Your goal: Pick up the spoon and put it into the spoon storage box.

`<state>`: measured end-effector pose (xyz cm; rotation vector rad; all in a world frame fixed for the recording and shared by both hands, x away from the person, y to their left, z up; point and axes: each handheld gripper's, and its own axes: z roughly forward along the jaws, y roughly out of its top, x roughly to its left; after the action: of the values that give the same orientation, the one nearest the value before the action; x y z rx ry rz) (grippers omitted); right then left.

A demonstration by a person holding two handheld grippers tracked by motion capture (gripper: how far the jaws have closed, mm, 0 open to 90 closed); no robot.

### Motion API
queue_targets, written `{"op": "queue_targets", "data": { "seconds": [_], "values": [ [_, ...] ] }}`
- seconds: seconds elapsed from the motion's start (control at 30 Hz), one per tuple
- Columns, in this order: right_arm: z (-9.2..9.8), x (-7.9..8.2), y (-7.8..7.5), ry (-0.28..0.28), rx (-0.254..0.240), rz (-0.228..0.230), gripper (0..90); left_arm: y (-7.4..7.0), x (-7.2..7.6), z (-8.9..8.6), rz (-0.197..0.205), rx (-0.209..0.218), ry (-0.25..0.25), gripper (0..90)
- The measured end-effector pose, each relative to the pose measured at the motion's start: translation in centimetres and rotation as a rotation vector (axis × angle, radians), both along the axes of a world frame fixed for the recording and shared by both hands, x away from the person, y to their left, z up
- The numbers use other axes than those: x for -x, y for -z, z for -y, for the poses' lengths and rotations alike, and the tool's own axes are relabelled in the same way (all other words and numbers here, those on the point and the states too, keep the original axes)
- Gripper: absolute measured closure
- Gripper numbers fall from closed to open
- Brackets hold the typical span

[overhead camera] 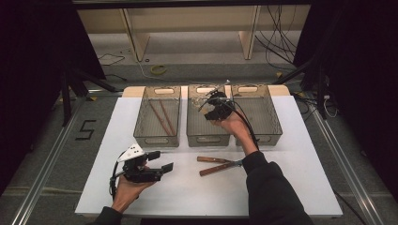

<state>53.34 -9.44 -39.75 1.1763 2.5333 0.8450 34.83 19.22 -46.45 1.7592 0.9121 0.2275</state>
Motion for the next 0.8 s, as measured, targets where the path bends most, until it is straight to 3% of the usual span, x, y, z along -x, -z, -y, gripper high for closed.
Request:
{"op": "queue_targets", "data": {
  "seconds": [0.4,0.57,0.8],
  "values": [
    [-0.5,0.1,0.5,0.000,-0.005,-0.022,75.0,0.0,0.0,0.0,-0.003,0.000,-0.002,19.7],
    [-0.6,0.1,0.5,-0.014,-0.027,-0.037,61.1,0.0,0.0,0.0,-0.003,0.006,-0.005,19.7],
    [-0.3,1.3,-0.6,-0.076,-0.048,0.013,50.6,0.0,-0.1,0.0,-0.004,0.006,-0.004,19.6]
  ]
}}
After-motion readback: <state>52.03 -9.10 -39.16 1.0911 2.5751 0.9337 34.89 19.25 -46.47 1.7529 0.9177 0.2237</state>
